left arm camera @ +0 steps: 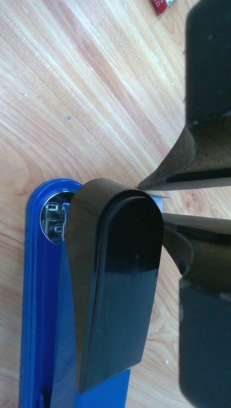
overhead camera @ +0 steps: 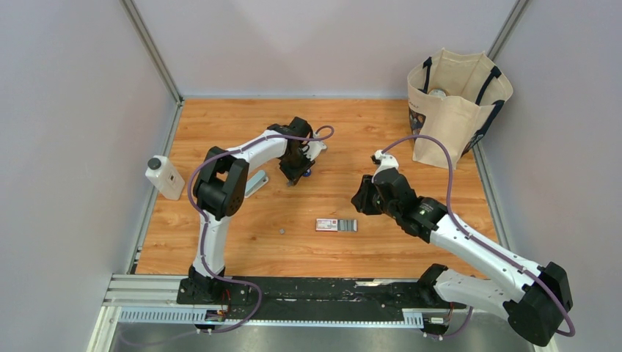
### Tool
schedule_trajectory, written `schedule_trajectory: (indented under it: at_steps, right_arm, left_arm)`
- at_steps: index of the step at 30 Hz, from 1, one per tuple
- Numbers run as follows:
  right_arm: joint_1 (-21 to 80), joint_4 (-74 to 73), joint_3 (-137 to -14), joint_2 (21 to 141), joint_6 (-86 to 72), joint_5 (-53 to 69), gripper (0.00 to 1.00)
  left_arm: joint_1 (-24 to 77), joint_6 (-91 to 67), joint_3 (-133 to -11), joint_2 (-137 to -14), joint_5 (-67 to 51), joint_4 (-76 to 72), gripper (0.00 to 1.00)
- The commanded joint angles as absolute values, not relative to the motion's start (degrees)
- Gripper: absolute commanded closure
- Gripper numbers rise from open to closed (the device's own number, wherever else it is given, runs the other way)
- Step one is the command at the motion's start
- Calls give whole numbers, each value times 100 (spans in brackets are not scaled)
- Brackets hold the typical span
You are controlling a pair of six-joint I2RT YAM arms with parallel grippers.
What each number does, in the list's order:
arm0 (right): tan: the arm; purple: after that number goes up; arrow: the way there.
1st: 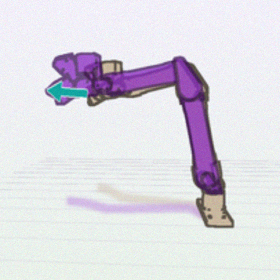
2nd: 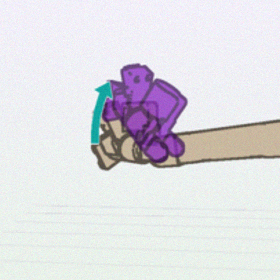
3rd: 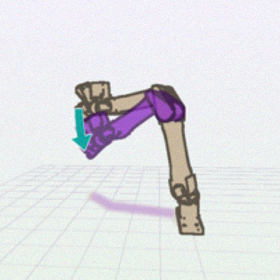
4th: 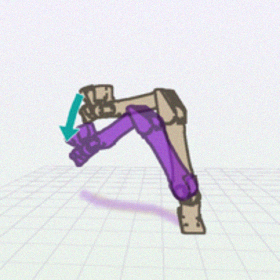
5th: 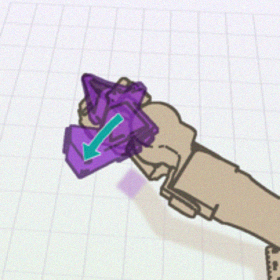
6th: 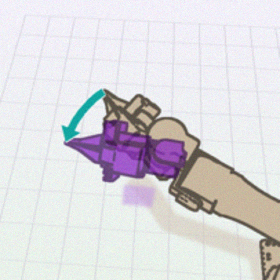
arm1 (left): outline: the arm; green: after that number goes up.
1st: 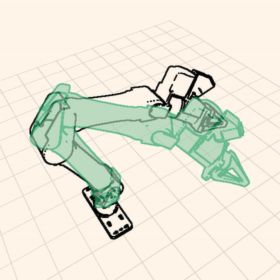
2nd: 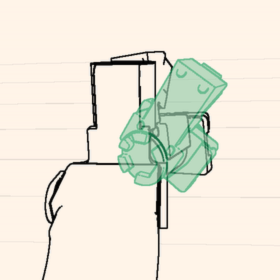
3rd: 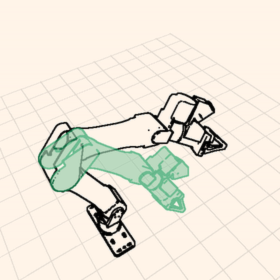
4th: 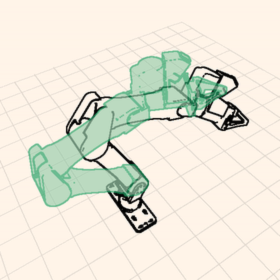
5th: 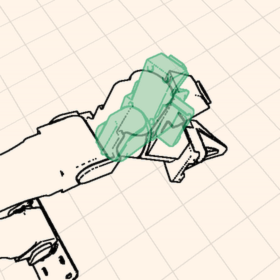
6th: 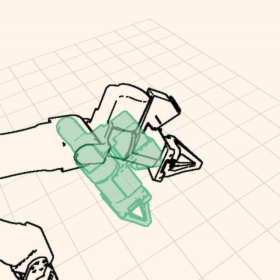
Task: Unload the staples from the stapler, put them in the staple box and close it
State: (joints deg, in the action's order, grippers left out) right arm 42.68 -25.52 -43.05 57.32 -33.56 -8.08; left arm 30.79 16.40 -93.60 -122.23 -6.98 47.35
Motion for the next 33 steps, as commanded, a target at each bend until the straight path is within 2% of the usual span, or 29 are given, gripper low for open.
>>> schedule_trajectory:
  at_steps: [1,9,21,29,33]
  right_arm:
    - [4254,-2338,-4298,5651,-3322,-896,74]
    - [4254,-2347,-4561,5651,-3208,-809,74]
    - [4254,-2207,-5475,5379,-3023,199,63]
    - [4254,-1478,-5818,5125,-3269,1405,54]
    - [4254,-810,-5748,4852,-3533,1932,53]
  left_arm:
    - [3129,1652,-9396,-12164,-712,4781,69]
    - [3199,1582,-9404,-11374,-1071,5263,73]
    - [3270,678,-10336,-9266,-3267,6311,73]
    - [3243,-1114,-9511,-7946,-5289,5011,71]
    - [3033,-2650,-8563,-7516,-6089,3424,70]
